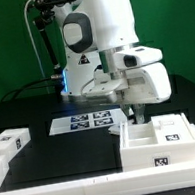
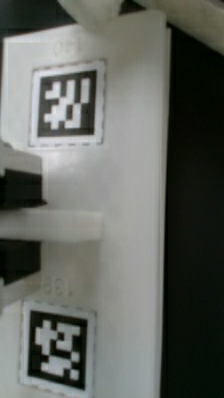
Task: Assemble cabinet
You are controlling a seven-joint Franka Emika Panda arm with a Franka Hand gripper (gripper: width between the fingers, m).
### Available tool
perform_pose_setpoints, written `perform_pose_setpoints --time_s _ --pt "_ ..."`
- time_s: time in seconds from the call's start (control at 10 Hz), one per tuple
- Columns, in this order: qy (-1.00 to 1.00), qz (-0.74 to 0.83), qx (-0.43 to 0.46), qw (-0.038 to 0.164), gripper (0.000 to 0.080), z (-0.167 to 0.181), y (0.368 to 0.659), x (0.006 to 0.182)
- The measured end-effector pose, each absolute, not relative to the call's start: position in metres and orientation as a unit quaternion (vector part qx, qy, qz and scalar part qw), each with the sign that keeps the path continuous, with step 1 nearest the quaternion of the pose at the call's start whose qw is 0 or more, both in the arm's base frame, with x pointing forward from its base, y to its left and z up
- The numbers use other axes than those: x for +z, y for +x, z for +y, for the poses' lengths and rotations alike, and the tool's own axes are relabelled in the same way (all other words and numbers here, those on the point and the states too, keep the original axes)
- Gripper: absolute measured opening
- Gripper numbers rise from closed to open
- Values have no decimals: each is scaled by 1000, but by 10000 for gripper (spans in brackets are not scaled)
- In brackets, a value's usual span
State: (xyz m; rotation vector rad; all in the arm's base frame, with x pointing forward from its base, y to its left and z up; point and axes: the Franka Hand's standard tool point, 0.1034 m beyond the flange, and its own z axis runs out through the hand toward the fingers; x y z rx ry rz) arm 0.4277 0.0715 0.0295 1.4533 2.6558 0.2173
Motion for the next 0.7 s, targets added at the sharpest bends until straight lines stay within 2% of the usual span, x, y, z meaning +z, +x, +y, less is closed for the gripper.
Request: perform_pose_setpoints --time_s 0.5,0.7 --pt "499 862 41 77 73 59 433 67" --pt "499 863 41 72 73 60 430 62"
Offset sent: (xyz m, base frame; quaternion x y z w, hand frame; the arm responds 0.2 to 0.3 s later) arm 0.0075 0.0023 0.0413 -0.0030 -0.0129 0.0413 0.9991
